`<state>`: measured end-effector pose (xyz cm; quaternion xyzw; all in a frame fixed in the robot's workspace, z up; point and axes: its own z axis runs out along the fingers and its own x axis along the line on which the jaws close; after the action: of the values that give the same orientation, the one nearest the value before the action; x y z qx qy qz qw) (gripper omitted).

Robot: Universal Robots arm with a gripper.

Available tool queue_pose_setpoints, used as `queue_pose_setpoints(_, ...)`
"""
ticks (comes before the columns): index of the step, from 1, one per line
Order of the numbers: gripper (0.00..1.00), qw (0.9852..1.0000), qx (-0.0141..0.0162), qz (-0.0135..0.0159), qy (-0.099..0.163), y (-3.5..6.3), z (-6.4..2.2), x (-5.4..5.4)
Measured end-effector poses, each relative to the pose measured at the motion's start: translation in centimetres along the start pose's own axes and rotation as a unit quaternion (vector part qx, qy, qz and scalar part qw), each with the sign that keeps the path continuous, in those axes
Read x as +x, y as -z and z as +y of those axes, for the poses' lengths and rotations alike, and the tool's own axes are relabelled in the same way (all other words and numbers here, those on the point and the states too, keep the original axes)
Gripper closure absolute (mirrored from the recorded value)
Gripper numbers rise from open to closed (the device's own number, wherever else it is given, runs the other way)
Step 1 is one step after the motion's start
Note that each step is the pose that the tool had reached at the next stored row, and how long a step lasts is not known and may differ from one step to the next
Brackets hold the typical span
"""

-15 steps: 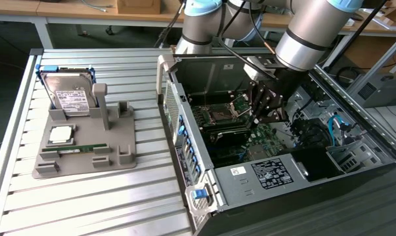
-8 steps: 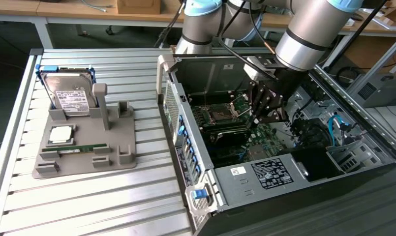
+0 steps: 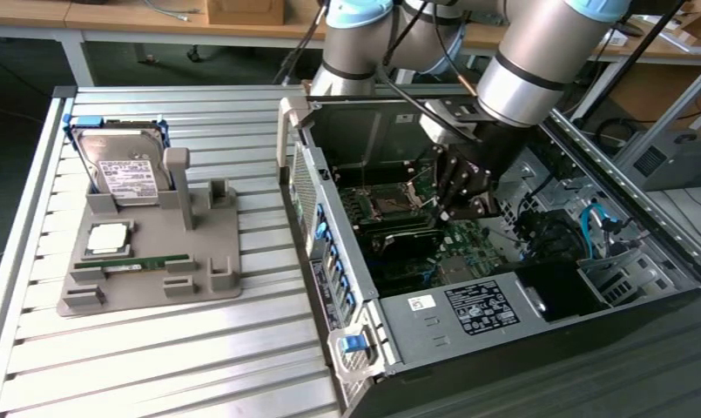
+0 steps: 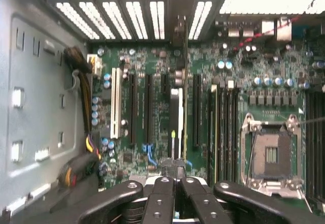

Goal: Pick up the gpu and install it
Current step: 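Press down on the gpu until it lock into place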

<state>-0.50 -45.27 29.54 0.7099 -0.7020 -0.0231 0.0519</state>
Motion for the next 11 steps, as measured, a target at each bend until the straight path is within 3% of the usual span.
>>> queue_pose_setpoints(6, 0.89, 1.0000, 0.0027, 0.0000, 0.000, -0.62, 3.03, -0.3)
queue_pose_setpoints(11, 0.89, 1.0000, 0.0030, 0.0000, 0.000, -1.00, 4.13, -1.2)
